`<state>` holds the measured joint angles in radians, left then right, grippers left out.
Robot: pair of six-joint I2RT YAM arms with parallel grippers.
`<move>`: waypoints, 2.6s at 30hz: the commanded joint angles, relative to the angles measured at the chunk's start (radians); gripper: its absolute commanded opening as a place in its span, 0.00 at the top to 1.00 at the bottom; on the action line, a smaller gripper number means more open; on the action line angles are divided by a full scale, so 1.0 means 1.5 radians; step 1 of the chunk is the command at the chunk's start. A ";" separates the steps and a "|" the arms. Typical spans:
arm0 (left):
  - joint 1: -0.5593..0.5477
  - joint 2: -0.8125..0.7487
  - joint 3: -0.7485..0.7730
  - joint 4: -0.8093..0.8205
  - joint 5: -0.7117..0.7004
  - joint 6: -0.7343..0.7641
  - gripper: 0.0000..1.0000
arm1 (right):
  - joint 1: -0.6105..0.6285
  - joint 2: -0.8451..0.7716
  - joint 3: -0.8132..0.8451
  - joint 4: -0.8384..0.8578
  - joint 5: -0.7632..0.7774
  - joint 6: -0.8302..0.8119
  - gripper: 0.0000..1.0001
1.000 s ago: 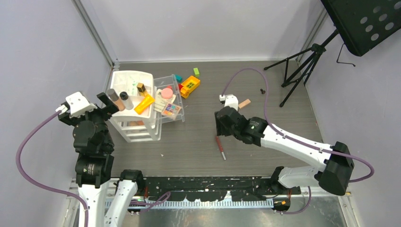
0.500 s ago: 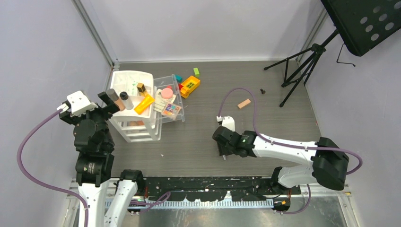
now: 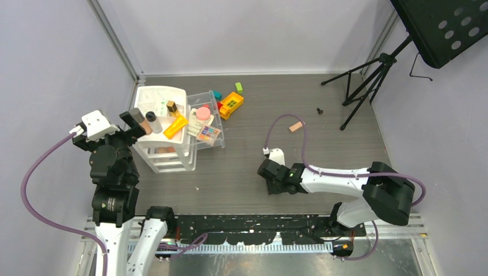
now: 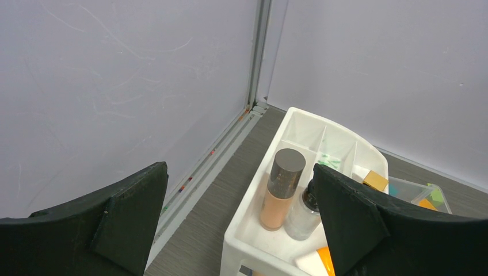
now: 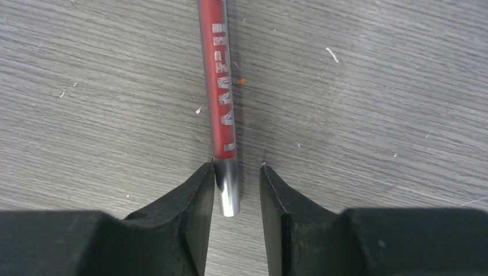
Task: Organize the makeup
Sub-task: Pick up the makeup from the center of the board.
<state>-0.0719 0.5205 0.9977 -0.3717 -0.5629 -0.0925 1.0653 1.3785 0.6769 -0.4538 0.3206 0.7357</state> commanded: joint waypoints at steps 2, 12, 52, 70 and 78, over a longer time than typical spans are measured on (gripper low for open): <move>-0.002 -0.001 -0.002 0.018 0.008 0.004 0.00 | 0.003 0.020 -0.002 0.043 -0.008 0.007 0.63; -0.001 0.001 -0.003 0.021 0.028 0.011 0.00 | 0.004 0.008 0.026 0.019 0.027 -0.071 0.86; -0.429 0.406 0.156 0.244 0.474 -0.357 0.20 | -0.013 -0.279 0.223 0.190 0.071 -0.248 1.00; -0.444 0.458 0.154 0.275 0.533 -0.392 0.60 | -0.013 -0.282 0.234 0.240 0.026 -0.318 1.00; -0.444 0.462 0.160 0.276 0.534 -0.395 0.74 | -0.013 -0.282 0.243 0.218 0.060 -0.366 1.00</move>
<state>-0.7338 1.2137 1.2079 -0.0109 0.2207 -0.6788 1.0470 0.9707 0.9962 -0.1505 0.3649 0.2417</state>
